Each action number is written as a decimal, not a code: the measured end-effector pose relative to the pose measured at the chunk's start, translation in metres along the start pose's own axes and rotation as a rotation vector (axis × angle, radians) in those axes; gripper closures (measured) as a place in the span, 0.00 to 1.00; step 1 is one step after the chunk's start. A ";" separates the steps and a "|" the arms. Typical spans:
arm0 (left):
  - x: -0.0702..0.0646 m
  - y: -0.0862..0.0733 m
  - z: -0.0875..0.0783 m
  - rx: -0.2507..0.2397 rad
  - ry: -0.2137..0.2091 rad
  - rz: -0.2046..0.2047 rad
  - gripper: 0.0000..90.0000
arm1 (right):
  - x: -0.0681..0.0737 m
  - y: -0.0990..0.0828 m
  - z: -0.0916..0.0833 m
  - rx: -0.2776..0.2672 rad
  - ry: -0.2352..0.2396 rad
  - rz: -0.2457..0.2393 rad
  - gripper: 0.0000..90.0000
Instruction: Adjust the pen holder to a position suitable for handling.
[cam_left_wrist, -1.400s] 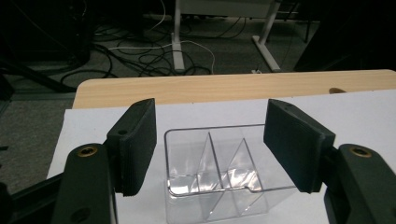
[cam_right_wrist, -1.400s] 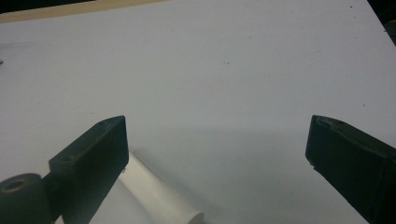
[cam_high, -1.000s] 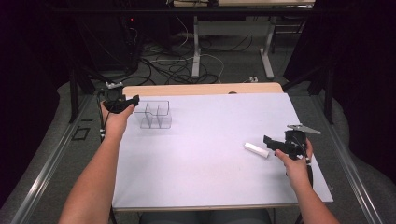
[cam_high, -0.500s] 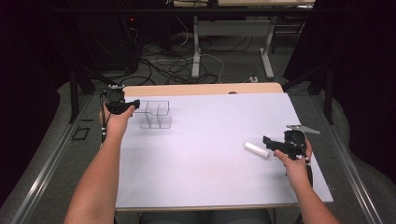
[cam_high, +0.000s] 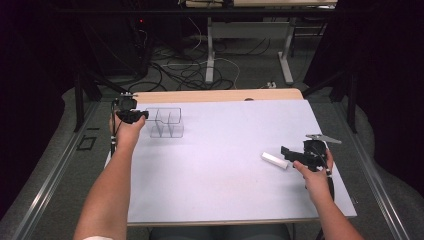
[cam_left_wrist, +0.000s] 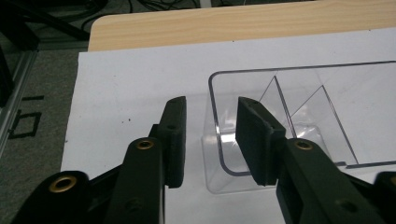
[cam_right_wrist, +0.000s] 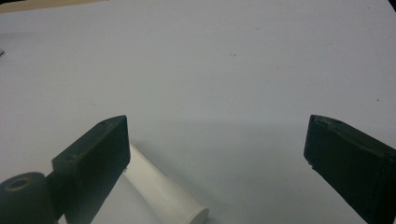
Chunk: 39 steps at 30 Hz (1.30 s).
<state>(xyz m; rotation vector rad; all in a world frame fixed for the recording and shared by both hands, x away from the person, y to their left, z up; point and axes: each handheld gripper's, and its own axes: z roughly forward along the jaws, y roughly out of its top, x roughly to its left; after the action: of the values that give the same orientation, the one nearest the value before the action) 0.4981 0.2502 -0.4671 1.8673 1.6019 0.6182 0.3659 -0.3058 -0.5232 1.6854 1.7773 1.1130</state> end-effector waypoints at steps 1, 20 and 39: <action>-0.001 0.000 0.001 -0.001 0.000 0.000 0.74 | 0.000 0.000 0.000 -0.002 -0.003 0.001 0.07; -0.005 -0.001 0.008 0.060 0.017 -0.024 0.97 | 0.001 0.000 0.001 0.003 0.009 0.003 0.08; -0.010 -0.002 0.004 0.074 0.056 -0.091 0.99 | 0.002 -0.001 0.003 0.009 0.012 -0.004 0.08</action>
<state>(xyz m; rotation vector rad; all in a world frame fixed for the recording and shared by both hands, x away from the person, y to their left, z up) 0.4971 0.2397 -0.4711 1.8327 1.7574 0.5836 0.3673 -0.3026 -0.5249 1.6826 1.7950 1.1172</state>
